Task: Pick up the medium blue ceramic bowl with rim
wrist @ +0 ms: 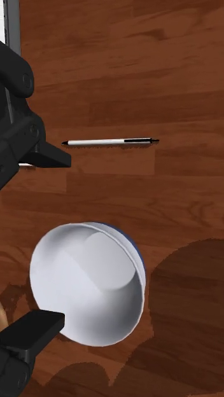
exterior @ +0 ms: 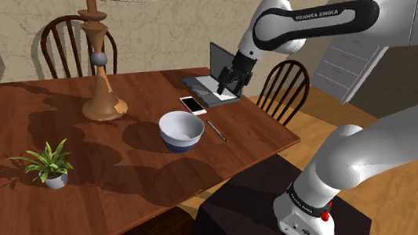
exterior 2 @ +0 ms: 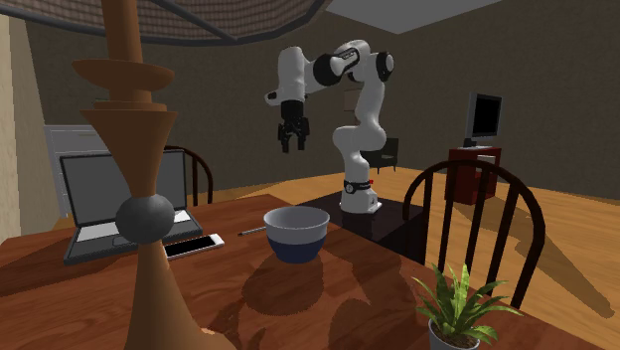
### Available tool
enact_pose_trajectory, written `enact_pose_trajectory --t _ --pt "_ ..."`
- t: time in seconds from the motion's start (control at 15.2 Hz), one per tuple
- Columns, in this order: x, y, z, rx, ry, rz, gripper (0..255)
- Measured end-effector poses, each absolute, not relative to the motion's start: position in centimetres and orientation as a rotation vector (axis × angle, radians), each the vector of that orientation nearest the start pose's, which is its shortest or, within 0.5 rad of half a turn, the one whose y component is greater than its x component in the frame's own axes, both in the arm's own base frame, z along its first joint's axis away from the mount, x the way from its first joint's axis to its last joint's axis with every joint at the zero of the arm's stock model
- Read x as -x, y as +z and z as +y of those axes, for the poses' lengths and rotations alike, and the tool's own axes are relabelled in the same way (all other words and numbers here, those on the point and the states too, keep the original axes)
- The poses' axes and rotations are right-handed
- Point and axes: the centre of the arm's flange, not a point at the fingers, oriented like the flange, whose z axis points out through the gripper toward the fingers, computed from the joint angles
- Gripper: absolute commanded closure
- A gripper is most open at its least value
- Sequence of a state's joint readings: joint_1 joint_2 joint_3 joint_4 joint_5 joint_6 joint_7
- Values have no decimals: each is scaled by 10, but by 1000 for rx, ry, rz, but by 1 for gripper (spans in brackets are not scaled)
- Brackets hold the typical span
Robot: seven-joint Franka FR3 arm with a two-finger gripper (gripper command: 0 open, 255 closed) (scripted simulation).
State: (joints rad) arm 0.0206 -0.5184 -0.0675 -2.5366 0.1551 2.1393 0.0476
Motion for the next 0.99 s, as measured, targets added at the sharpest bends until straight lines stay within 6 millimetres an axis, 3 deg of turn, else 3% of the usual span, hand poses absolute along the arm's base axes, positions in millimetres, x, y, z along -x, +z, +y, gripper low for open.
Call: enact_pose_trajectory --t 0.73,0.99 --pt "-464 333 6 2915 -190 219 0" --pt "-480 300 10 2905 -194 214 0"
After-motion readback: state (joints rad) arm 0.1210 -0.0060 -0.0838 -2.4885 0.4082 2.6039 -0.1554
